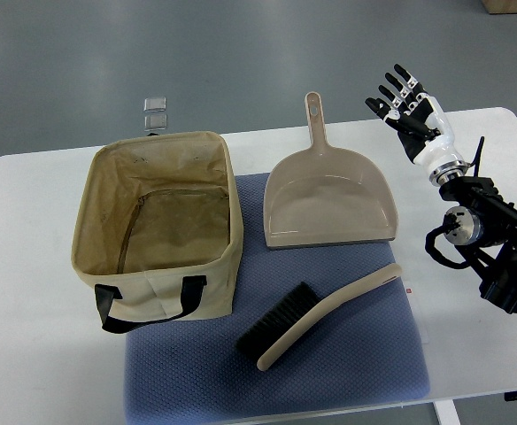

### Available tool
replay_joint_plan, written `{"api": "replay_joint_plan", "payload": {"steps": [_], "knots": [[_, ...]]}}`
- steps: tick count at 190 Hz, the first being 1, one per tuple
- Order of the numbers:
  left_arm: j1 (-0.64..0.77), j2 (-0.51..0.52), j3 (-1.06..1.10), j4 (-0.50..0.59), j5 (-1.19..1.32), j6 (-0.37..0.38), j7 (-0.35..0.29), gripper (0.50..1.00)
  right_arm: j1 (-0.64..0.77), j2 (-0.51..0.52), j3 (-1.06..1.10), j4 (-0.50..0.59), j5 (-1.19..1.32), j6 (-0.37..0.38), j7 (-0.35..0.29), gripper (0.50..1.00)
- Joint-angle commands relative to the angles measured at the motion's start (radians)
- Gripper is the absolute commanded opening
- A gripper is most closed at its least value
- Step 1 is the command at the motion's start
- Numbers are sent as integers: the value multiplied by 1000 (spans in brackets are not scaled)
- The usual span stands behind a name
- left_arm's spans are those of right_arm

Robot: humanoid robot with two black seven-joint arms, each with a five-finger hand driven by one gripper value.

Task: Put pink broom in yellow bag with right hand
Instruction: 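Raise the right hand and swing it toward the brush handle, then lower the right hand onto the beige curved brush handle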

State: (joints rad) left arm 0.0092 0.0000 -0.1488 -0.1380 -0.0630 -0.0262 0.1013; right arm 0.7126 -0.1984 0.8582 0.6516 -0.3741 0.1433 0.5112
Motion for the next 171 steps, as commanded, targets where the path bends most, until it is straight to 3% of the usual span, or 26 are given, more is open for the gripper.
{"api": "replay_joint_plan", "payload": {"steps": [1, 59, 109, 143, 171], "knots": [[0, 0, 0, 0, 0, 0, 0, 1000, 34, -45, -11, 0, -2, -10, -26, 930], [0, 0, 0, 0, 0, 0, 0, 1000, 197, -156, -211, 0, -22, -22, -53, 930], [0, 0, 0, 0, 0, 0, 0, 1000, 366, -242, -522, 33, -85, -24, -50, 930], [0, 0, 0, 0, 0, 0, 0, 1000, 498, -354, -771, 246, -261, -25, -39, 930], [0, 0, 0, 0, 0, 0, 0, 1000, 548, -427, -847, 408, -506, -24, -39, 930]]}}
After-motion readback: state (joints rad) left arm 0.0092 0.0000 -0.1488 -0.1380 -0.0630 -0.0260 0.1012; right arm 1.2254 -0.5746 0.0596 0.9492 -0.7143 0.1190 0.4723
